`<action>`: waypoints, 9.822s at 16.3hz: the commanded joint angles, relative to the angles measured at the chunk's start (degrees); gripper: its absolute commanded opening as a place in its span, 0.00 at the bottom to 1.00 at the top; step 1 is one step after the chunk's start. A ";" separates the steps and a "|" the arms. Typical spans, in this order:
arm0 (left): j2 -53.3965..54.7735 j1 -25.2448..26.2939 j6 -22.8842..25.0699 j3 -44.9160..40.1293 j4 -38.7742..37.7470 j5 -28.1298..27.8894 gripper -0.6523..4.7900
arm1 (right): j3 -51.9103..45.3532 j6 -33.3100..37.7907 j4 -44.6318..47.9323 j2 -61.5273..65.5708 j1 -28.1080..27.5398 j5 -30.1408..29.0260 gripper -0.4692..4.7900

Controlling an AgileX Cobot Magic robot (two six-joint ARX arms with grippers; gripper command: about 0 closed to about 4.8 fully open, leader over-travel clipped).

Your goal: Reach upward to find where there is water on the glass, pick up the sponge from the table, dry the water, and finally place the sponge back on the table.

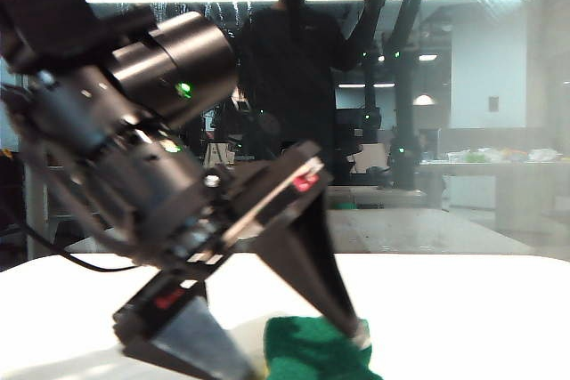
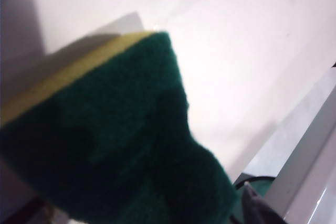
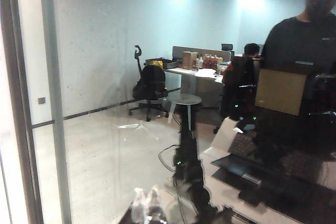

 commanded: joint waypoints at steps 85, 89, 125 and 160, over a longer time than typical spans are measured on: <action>6.21 35.17 11.02 85.81 -2.21 -9.90 0.11 | 0.17 0.02 0.33 -0.22 -0.04 0.02 0.08; 10.27 27.56 11.08 85.81 -1.92 -9.92 0.11 | 0.17 0.02 0.31 -0.22 -0.02 -0.07 0.08; 11.10 34.47 19.63 89.05 -24.90 -9.94 0.11 | 0.17 0.07 -5.79 -2.38 0.02 -7.63 0.08; -0.13 51.95 19.43 89.00 -31.71 -1.88 0.11 | 0.15 0.07 -6.56 -2.54 0.02 -7.61 0.08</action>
